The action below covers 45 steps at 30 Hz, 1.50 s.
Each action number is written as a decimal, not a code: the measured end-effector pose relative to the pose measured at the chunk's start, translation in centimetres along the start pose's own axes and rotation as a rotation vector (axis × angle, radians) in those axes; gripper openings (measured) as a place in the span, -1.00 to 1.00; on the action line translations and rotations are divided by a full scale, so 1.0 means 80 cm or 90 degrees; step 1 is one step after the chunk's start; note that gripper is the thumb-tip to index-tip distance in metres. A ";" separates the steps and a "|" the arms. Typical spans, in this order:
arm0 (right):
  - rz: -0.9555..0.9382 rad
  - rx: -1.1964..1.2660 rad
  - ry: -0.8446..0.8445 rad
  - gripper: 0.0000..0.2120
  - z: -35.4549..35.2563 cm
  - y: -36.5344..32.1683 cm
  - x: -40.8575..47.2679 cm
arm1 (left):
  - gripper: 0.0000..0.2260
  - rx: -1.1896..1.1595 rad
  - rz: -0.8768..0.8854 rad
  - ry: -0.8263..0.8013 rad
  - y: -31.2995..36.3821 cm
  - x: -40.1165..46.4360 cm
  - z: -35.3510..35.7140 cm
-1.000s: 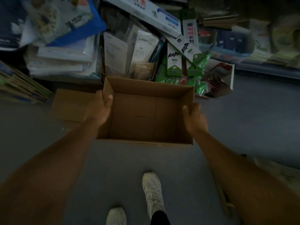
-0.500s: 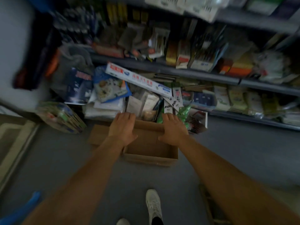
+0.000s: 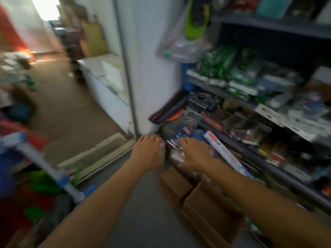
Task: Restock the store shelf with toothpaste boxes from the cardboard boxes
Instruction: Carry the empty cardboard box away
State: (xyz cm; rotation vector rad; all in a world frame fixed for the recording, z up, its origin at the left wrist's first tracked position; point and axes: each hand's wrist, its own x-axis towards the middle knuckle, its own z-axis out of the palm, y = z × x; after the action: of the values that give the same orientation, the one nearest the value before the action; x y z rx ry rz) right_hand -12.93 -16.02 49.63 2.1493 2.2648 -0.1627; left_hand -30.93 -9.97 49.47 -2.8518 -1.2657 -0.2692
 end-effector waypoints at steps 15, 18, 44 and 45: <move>-0.769 -0.073 -0.011 -0.22 0.005 -0.446 -0.139 | -0.48 0.133 -0.717 -0.077 0.004 -0.559 -0.112; -0.909 -0.076 -0.016 -0.23 0.018 -0.551 -0.223 | -0.43 0.153 -0.887 -0.101 0.037 -0.688 -0.144; -1.343 -0.097 -0.064 -0.14 0.136 -1.361 -0.768 | -0.45 0.205 -1.356 -0.114 0.001 -1.546 -0.286; -1.345 -0.101 -0.066 -0.15 0.139 -1.403 -0.774 | -0.44 0.201 -1.360 -0.112 -0.024 -1.578 -0.292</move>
State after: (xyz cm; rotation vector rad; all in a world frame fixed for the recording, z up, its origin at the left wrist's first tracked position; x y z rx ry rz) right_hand -122.06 -84.17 51.00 -0.9114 2.9344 -0.0427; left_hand -119.03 -103.30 52.12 -0.2492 -3.0921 0.2254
